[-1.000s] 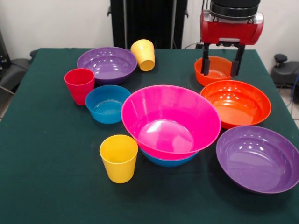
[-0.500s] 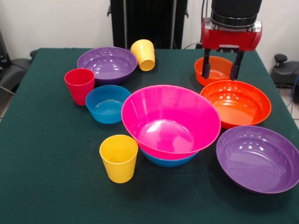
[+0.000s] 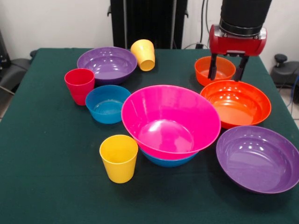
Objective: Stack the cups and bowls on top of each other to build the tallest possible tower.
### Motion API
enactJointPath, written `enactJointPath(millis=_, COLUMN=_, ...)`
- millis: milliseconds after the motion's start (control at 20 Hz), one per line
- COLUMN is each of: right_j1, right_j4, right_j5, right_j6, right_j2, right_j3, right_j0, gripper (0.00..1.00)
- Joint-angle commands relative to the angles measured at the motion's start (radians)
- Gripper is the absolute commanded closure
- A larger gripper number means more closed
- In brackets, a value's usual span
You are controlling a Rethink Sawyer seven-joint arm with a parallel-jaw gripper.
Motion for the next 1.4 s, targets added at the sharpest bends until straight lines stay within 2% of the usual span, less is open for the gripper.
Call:
enactJointPath(millis=50, right_j1=0.030, right_j4=-0.012, right_j5=-0.061, right_j6=0.176, right_j2=0.004, right_j3=0.080, right_j0=0.046, gripper=0.00)
enactJointPath(millis=350, right_j1=0.023, right_j4=0.006, right_j5=-0.075, right_j6=0.183, right_j2=-0.012, right_j3=0.102, right_j0=0.065, gripper=0.00)
enactJointPath(millis=650, right_j1=0.035, right_j4=0.013, right_j5=-0.095, right_j6=0.154, right_j2=-0.001, right_j3=0.105, right_j0=0.047, gripper=0.00)
enactJointPath(millis=850, right_j1=0.041, right_j4=0.005, right_j5=-0.177, right_j6=0.184, right_j2=-0.017, right_j3=0.116, right_j0=0.064, gripper=0.00)
enactJointPath(millis=950, right_j1=0.044, right_j4=0.011, right_j5=-0.186, right_j6=0.197, right_j2=-0.023, right_j3=0.121, right_j0=0.073, gripper=0.00)
enactJointPath(millis=1100, right_j1=0.034, right_j4=0.026, right_j5=-0.164, right_j6=0.216, right_j2=-0.041, right_j3=0.122, right_j0=0.100, gripper=0.00)
enactJointPath(millis=1400, right_j1=-0.009, right_j4=0.087, right_j5=-0.045, right_j6=0.268, right_j2=-0.089, right_j3=0.095, right_j0=0.185, gripper=0.00)
